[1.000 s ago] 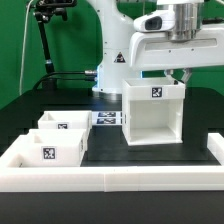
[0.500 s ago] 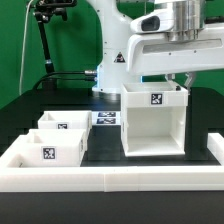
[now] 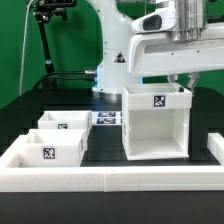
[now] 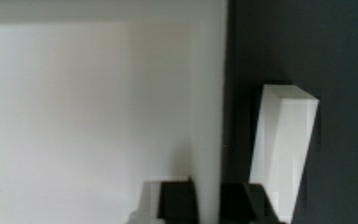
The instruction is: Assemble drawer
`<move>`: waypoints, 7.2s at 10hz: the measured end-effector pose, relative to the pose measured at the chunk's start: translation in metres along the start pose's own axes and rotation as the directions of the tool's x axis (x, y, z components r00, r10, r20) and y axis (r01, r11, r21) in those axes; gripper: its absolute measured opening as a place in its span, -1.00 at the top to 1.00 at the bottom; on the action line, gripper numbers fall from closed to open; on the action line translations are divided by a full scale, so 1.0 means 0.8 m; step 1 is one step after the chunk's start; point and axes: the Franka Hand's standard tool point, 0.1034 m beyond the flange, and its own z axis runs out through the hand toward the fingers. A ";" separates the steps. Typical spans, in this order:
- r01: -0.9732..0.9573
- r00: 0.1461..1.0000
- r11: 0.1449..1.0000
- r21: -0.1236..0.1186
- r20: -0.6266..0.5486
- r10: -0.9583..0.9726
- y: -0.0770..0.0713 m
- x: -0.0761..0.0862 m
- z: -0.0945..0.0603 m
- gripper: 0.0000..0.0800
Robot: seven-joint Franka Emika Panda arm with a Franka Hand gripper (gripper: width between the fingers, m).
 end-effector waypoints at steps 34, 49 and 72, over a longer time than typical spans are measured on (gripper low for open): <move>-0.997 -0.078 -0.080 0.017 0.097 0.992 0.009 0.102 0.003 0.90; -0.996 -0.028 -0.036 0.085 0.089 0.996 0.011 0.168 0.002 0.90; -0.788 0.607 0.598 0.147 0.028 0.794 0.110 0.145 -0.065 -0.62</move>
Offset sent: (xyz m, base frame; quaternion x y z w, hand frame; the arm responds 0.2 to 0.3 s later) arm 0.0538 0.0075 -0.0016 0.0231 -0.0097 0.0408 0.9989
